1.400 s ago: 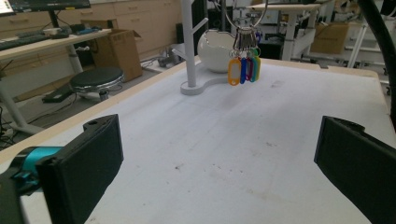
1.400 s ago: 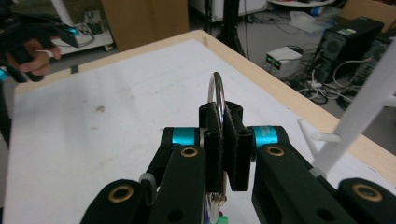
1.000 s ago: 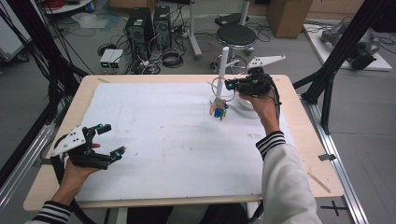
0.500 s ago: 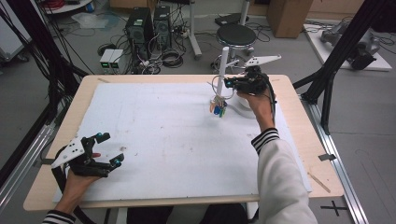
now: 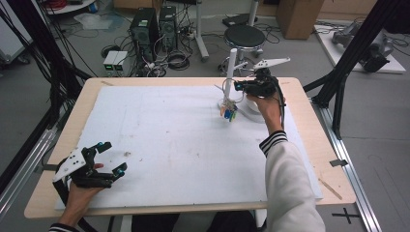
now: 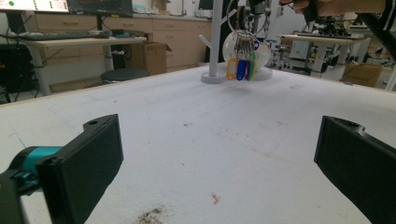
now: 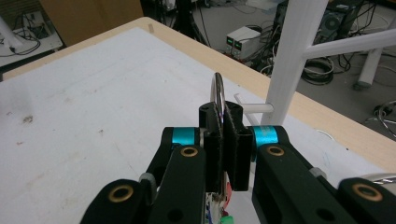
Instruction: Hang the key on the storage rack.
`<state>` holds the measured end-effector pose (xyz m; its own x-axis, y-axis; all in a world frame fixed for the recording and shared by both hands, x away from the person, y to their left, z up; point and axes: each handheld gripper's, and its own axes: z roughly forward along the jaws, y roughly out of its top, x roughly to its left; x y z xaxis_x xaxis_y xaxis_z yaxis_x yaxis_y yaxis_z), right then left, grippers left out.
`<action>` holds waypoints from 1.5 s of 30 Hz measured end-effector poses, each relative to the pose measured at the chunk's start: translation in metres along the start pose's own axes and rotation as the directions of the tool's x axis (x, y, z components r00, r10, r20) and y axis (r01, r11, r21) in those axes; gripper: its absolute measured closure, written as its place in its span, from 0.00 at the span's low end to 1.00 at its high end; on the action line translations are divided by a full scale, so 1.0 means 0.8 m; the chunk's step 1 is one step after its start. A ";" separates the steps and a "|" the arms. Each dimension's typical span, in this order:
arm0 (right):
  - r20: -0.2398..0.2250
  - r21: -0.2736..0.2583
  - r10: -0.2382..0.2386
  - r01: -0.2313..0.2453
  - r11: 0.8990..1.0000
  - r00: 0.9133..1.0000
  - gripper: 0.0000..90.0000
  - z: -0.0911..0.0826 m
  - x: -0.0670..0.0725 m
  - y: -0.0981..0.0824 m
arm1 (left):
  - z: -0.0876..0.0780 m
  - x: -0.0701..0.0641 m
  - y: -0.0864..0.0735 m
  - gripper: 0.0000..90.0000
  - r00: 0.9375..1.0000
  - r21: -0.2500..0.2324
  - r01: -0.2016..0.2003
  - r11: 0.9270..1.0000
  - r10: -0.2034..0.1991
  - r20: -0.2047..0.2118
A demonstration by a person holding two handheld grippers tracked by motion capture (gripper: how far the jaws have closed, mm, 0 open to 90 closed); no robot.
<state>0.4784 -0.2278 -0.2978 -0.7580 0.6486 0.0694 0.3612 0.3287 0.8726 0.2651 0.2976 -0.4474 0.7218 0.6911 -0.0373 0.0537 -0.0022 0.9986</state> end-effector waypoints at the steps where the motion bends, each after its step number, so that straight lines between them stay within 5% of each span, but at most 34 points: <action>1: -0.001 -0.001 0.003 -0.003 1.000 1.000 0.98 0.001 -0.001 0.000 | 0.000 0.000 -0.001 0.02 1.000 -0.005 -0.004 1.000 0.004 -0.009; 25: 0.046 0.061 0.066 -0.068 0.996 0.997 0.97 0.024 -0.023 -0.014 | -0.005 -0.002 -0.006 0.02 0.999 -0.034 -0.011 0.999 0.010 -0.033; 45: 0.071 0.058 0.077 -0.081 0.995 0.994 0.90 0.030 -0.027 -0.017 | -0.006 -0.001 -0.006 0.02 0.999 -0.040 -0.002 0.999 0.001 -0.039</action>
<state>0.5028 -0.2301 -0.3228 -0.6871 0.7194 0.1019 0.4524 0.3138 0.8348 0.2610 0.3008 -0.4522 0.6945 0.7187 -0.0350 0.0241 0.0254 0.9994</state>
